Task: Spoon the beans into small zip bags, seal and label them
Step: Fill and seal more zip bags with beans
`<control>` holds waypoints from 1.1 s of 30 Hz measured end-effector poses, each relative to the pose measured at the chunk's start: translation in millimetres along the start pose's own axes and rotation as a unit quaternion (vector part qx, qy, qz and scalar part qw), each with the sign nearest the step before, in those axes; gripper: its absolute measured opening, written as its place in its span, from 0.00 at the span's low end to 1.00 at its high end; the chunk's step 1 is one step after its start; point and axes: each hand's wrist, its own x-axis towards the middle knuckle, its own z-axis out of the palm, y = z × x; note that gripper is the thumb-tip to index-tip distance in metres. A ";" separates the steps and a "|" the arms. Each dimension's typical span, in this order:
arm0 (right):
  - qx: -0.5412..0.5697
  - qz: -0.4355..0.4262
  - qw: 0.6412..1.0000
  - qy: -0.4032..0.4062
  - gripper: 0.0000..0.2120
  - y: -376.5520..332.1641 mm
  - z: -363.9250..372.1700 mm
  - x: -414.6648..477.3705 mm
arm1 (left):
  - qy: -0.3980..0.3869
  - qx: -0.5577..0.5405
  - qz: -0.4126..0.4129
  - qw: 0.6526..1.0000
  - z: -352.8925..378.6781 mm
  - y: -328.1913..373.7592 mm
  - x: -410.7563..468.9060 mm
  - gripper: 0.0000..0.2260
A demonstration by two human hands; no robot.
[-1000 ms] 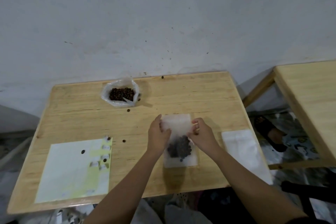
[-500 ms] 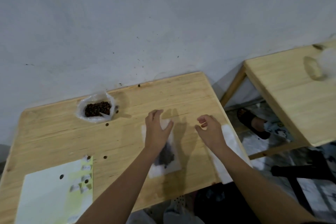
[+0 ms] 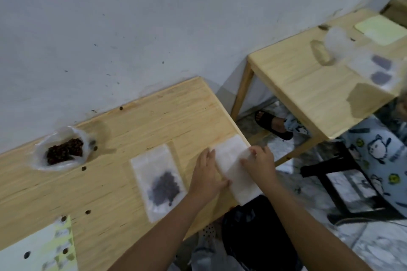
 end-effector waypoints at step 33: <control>0.160 -0.288 0.943 -0.055 0.06 -171.3 -38.0 -10.2 | 0.153 -0.388 0.034 0.908 -179.6 -15.9 -7.1 0.14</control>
